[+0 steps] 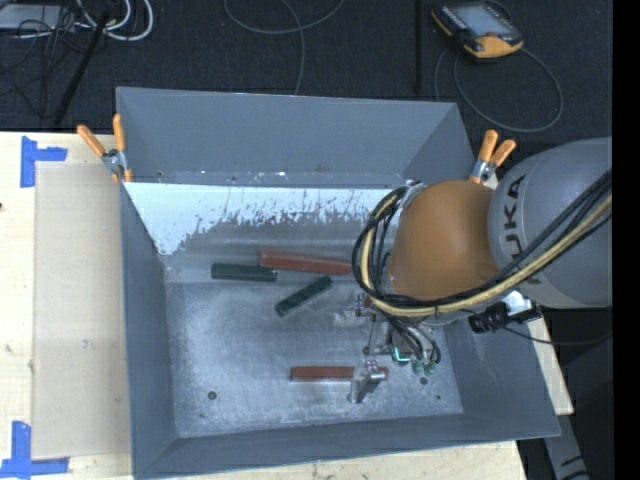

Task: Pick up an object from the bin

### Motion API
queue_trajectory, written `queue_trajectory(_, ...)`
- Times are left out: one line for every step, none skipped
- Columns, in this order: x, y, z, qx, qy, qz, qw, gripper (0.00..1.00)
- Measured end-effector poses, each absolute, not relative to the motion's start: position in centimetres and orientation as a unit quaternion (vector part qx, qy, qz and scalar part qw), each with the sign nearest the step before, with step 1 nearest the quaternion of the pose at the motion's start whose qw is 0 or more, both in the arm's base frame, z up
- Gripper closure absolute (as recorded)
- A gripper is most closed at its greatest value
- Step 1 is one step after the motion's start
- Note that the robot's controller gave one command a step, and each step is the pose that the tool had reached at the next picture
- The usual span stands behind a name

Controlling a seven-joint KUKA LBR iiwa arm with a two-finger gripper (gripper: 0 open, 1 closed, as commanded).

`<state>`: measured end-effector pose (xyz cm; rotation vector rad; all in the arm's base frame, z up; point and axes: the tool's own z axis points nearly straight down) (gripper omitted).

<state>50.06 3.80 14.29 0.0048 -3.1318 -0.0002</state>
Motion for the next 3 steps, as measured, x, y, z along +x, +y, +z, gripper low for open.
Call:
queue_trajectory(50.3, 3.8, 14.6, 0.001, -1.000, 0.000, 0.001, 0.00)
queue_trajectory(50.0, 4.1, 9.3, -0.053, -0.999, 0.000, 0.000, 0.00)
queue_trajectory(49.7, 3.8, 7.2, -0.164, -0.986, -0.003, -0.002, 0.00)
